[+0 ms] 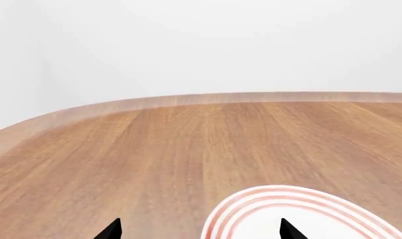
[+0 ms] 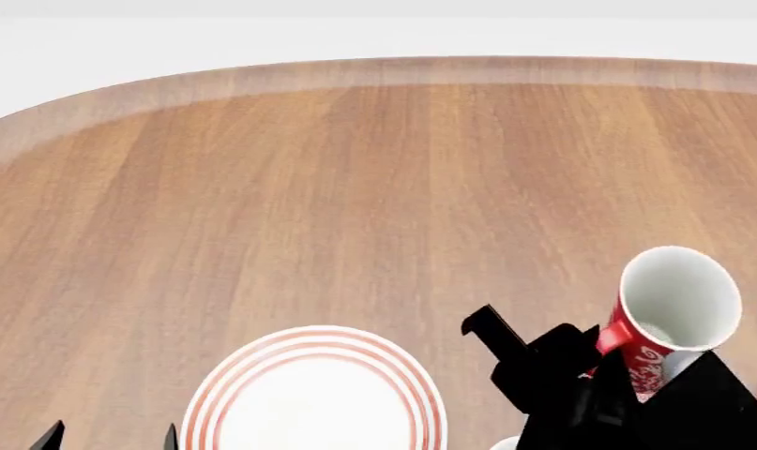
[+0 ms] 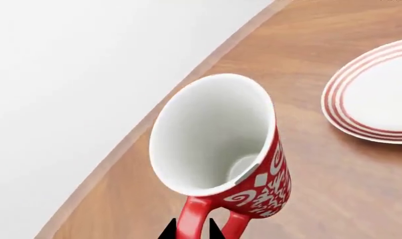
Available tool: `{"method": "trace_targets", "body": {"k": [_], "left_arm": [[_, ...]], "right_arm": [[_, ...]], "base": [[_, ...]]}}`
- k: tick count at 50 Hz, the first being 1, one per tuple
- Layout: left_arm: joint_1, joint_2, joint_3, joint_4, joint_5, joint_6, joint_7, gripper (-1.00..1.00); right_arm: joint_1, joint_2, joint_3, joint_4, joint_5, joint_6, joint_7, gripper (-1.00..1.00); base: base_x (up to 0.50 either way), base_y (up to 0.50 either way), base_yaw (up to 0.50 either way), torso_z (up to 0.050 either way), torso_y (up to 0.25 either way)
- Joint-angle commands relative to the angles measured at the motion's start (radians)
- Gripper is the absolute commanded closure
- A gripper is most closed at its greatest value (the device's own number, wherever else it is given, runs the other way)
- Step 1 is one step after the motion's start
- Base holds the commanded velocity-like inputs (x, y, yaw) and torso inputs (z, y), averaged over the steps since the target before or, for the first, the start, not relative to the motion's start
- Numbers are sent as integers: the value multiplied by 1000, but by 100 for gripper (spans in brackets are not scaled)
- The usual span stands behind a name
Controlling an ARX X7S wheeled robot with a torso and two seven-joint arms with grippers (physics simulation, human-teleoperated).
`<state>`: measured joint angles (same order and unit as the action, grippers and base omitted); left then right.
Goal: Put the red mug on the left plate.
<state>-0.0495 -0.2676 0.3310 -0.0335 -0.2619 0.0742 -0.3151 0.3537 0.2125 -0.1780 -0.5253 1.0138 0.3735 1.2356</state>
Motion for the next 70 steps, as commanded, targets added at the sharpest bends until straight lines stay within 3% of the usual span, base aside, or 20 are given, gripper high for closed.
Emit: {"method": "trace_targets", "body": {"k": [1, 28, 45, 70], "left_arm": [[0, -3, 3, 1, -2, 1, -4, -100], [-5, -9, 11, -1, -7, 2, -11, -100], [-5, -11, 15, -3, -11, 6, -15, -100], [-8, -14, 22, -7, -16, 7, -22, -100]], "right_arm": [[29, 9, -55, -16, 4, 14, -81, 100], [42, 6, -200, 41, -10, 21, -294, 100], [23, 46, -311, 153, -83, -29, -569, 100], [16, 99, -379, 299, -109, -29, -745, 100]], "base": [[0, 0, 0, 0, 0], [0, 0, 0, 0, 0], [0, 0, 0, 0, 1], [0, 0, 0, 0, 0]]}}
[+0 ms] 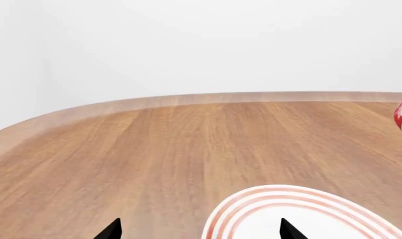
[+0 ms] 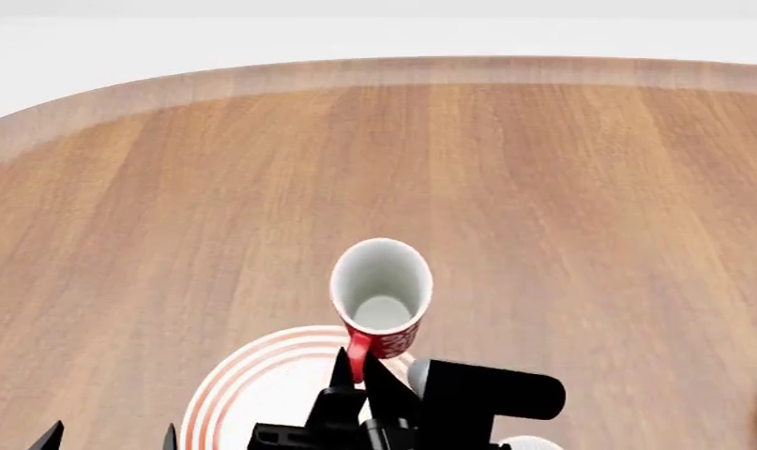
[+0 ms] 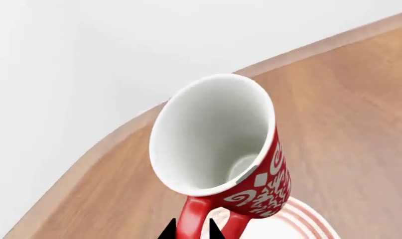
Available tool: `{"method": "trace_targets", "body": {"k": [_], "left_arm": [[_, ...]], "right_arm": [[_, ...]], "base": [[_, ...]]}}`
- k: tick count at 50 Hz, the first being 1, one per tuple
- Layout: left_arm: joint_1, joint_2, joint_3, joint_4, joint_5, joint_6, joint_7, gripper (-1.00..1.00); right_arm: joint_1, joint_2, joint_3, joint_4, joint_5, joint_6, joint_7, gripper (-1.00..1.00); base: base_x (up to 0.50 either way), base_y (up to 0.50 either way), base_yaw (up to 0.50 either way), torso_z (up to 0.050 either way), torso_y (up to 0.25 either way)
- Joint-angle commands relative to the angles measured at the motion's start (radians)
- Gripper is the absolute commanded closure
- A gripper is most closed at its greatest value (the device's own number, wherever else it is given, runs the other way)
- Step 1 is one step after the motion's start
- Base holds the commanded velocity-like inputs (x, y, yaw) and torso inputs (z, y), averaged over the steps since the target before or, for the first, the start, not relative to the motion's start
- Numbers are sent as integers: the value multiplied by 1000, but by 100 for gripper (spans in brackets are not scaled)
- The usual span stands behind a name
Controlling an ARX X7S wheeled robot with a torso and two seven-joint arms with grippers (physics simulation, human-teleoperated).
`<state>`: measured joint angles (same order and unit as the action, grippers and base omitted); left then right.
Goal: Put the red mug on the left plate.
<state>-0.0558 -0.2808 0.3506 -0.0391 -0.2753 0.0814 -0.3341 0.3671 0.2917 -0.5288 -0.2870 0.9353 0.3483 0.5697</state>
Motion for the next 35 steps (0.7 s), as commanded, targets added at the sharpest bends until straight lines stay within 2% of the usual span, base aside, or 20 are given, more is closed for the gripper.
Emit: {"method": "trace_targets", "body": {"k": [1, 35], "left_arm": [[-2, -1, 3, -3, -2, 2, -2, -100], [-4, -8, 12, -3, -8, 3, -11, -100]], "right_arm": [[4, 23, -35, 69, -30, -1, -95, 100], [65, 6, -137, 286, -74, -9, -333, 100]], "base": [[0, 0, 0, 0, 0], [0, 0, 0, 0, 0]]}}
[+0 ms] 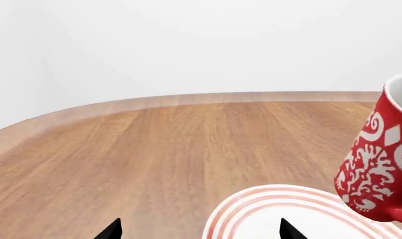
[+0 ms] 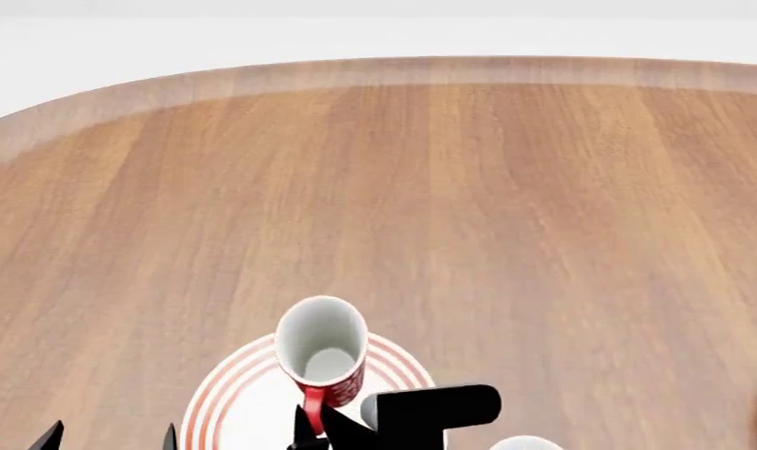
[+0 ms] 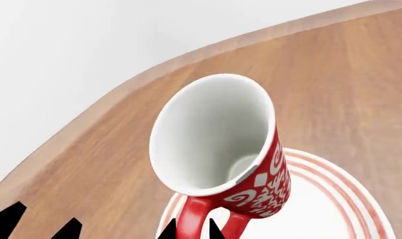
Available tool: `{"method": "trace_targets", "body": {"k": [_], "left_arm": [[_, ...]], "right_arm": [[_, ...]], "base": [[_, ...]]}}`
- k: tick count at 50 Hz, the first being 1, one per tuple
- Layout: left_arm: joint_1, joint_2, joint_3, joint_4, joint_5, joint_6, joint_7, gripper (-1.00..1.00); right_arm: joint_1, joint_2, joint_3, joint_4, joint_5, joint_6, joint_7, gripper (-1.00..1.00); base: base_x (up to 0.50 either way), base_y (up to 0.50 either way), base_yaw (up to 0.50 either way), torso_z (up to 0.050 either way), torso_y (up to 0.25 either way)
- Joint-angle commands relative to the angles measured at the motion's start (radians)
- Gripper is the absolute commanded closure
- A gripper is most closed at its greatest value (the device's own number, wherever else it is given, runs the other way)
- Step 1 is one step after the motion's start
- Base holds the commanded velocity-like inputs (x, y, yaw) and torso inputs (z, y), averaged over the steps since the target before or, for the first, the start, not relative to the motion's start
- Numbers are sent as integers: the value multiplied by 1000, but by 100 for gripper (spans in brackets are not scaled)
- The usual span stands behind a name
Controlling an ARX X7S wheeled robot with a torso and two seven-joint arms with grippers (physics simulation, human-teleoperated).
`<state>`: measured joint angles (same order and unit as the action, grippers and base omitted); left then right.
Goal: Put the red mug on the left plate.
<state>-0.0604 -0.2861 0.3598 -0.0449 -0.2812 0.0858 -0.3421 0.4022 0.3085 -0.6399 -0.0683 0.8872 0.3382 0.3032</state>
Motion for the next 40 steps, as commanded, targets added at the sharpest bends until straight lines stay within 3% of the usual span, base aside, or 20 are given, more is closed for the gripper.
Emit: {"method": "trace_targets", "body": {"k": [1, 40], "left_arm": [[1, -3, 3, 4, -2, -2, -4, -100], [-7, -8, 12, -7, -9, 4, -10, -100]], "right_arm": [[34, -11, -31, 76, -31, 0, -75, 100], [83, -73, -86, 320, -111, -88, -218, 100]], "base": [[0, 0, 0, 0, 0], [0, 0, 0, 0, 0]]}}
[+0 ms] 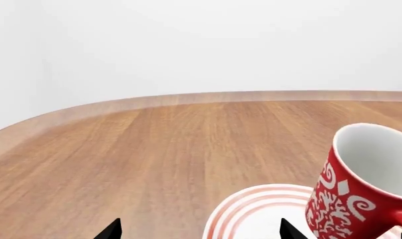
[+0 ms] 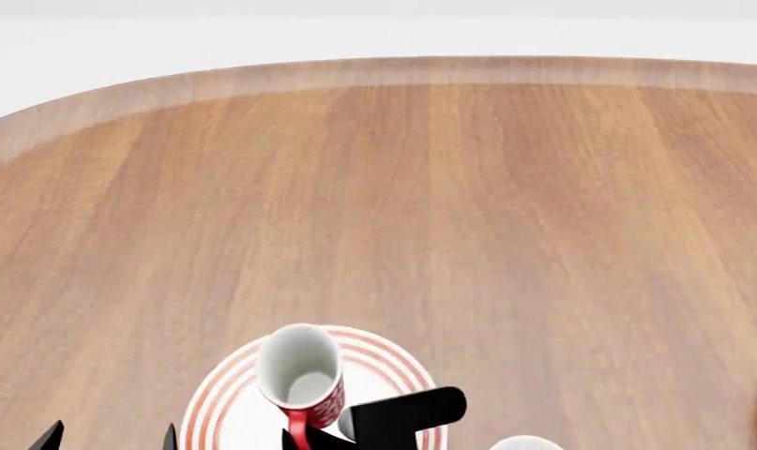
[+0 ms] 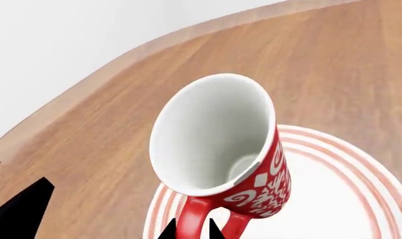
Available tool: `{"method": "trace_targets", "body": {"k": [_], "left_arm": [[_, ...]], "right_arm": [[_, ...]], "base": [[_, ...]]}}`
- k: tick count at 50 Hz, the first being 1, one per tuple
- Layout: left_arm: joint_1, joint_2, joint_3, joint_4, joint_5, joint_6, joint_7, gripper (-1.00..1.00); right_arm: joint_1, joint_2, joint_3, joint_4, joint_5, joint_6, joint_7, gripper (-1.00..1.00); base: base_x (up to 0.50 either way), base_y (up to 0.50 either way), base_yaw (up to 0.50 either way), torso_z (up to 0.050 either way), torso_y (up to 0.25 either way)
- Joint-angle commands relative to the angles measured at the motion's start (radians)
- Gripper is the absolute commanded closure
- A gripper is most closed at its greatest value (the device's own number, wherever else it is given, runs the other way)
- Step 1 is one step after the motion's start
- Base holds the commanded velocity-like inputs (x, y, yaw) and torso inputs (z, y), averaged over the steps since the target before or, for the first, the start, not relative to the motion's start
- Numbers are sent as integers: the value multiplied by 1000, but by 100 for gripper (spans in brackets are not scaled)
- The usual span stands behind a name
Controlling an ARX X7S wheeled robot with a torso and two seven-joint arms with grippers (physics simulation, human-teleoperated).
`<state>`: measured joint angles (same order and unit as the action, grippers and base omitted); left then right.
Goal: Put the red mug on the left plate.
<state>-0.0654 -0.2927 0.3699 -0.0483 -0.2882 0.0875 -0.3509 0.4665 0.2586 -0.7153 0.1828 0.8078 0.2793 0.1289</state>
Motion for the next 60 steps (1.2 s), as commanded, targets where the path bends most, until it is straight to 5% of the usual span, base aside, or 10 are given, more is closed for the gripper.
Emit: {"method": "trace_targets", "body": {"k": [1, 60], "left_arm": [[-2, -2, 2, -2, -2, 2, -2, -100], [-6, -11, 16, -3, -13, 3, -14, -100]], "right_arm": [[19, -24, -11, 71, -31, -29, -44, 100], [41, -85, -31, 289, -53, -110, -131, 100]], "base": [[0, 0, 0, 0, 0], [0, 0, 0, 0, 0]]}}
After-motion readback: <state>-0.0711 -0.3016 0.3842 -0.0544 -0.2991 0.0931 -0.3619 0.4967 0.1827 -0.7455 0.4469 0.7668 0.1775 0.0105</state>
